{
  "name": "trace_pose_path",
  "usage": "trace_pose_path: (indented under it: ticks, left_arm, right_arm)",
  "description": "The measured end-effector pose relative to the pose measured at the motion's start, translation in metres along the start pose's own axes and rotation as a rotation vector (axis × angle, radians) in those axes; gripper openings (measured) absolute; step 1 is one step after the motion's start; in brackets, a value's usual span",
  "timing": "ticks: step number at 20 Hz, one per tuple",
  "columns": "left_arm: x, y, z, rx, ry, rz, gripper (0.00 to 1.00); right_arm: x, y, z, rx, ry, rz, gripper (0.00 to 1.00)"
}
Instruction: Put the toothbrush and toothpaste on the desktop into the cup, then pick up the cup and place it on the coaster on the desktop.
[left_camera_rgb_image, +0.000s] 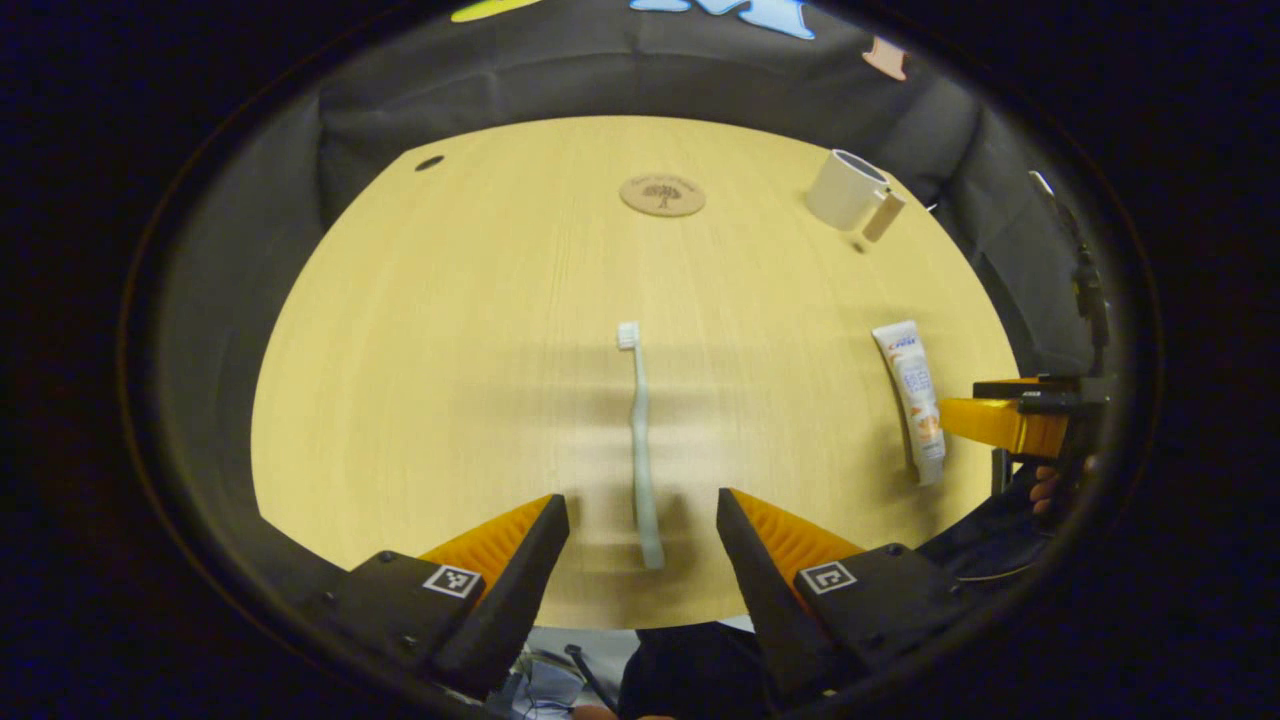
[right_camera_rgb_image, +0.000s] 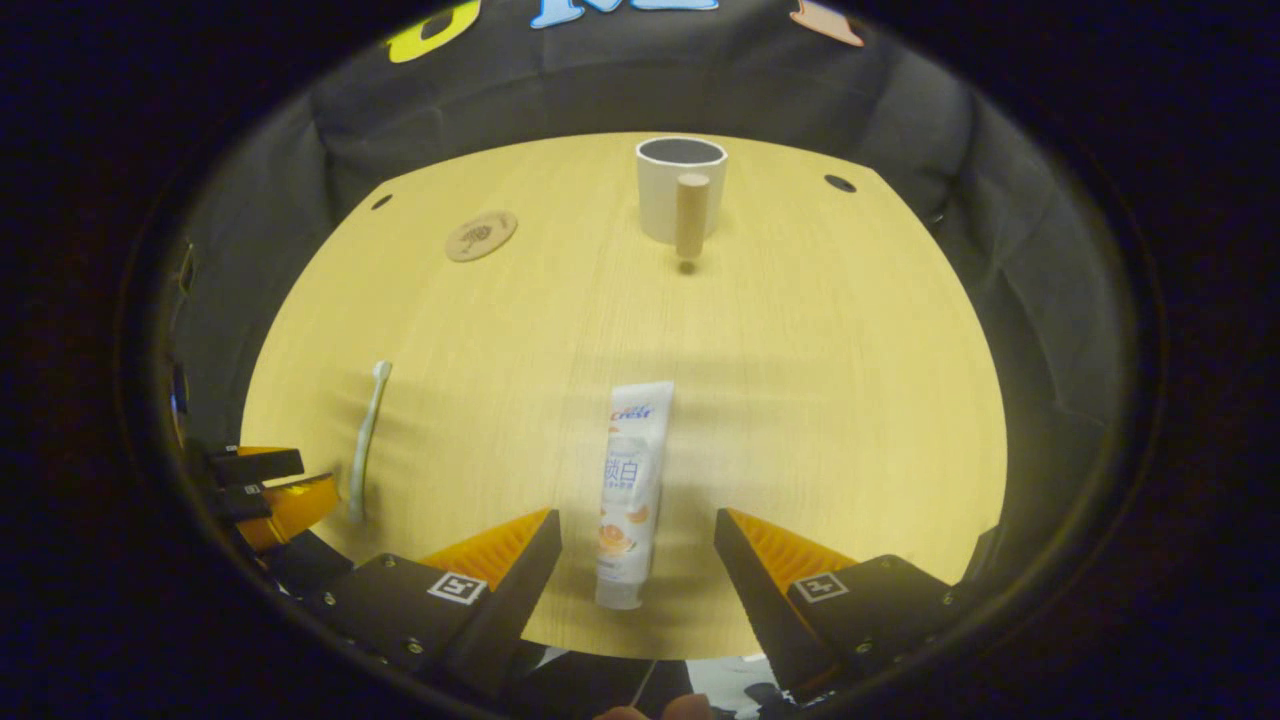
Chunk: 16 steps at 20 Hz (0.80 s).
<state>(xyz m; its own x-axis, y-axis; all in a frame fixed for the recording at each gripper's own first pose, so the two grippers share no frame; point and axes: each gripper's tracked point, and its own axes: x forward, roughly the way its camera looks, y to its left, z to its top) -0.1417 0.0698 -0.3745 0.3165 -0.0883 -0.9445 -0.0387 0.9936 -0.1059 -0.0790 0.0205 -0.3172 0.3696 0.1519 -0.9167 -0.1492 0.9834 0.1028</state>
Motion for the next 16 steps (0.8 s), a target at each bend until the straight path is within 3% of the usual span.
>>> trace_pose_path:
  ticks: [5,13,15,16]
  left_arm:
    - [0.022,0.006,-0.015,-0.018,0.1,-0.018,0.99]
    - [0.035,0.013,-0.001,-0.044,0.145,-0.011,0.98]
    - [0.036,0.015,0.001,-0.045,0.161,-0.004,0.9]
    - [0.037,0.015,0.002,-0.041,0.171,-0.002,0.78]
  right_arm:
    - [0.018,0.004,-0.006,-0.008,0.064,-0.002,0.95]
    - [0.035,0.007,-0.004,0.014,0.128,-0.007,0.95]
    - [0.038,0.009,-0.004,0.014,0.14,-0.01,0.94]
    - [0.04,0.009,-0.005,0.011,0.148,-0.016,0.93]
